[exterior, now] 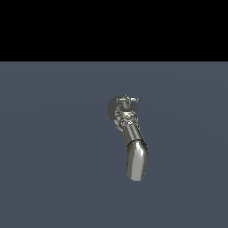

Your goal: Turn on the faucet by rotating a designated handle.

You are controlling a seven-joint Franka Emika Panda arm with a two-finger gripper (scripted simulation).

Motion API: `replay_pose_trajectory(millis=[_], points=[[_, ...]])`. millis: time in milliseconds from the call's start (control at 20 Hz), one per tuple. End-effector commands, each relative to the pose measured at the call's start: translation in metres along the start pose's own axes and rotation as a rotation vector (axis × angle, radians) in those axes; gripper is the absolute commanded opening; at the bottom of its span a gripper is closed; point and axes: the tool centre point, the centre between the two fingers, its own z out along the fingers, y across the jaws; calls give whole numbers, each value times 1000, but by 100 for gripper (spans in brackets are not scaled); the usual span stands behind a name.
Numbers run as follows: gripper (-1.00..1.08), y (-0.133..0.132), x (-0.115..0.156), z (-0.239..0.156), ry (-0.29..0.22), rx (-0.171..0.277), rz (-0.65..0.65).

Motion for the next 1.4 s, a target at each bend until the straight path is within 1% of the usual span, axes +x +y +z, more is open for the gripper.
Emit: replay_pose_trajectory(millis=[0,50,100,150,200,250,300,350,400,450,500,550,600,650,700,750,800,850,900,950,1000,1050,1100,1150,1200,1250,1300,1350], points=[[-13,-17,-6,34,-87,-5,-47],[0,-1,10,42,-100,16,-25],[0,-4,14,58,-108,-17,-8],[-8,-4,18,86,-160,-21,2],[-26,7,29,91,-145,-16,-16],[-26,-12,38,105,-148,-45,-92],[-21,14,34,133,-207,-15,-46],[-33,-11,50,135,-182,-34,-141],[-33,-13,50,134,-181,-35,-143],[-21,30,60,144,-182,-48,-86],[-16,16,70,154,-183,-83,-180],[-16,1,70,154,-183,-94,-212],[4,14,63,185,-230,-94,-210],[13,-6,67,201,-240,-100,-294],[22,-8,75,213,-241,-126,-376],[25,-12,74,232,-267,-144,-421],[40,9,85,240,-255,-112,-396],[59,-20,93,252,-248,-148,-489],[59,-32,92,251,-246,-159,-516],[53,-28,119,243,-204,-163,-552],[69,-21,115,264,-238,-156,-592],[56,-15,144,257,-179,-141,-536],[41,-12,154,266,-168,-143,-518],[48,-13,140,286,-201,-153,-612],[48,-29,142,292,-213,-157,-646],[69,-36,144,308,-218,-170,-727],[-36,-59,204,306,-171,-147,-641],[-36,-18,189,290,-124,-125,-556]])
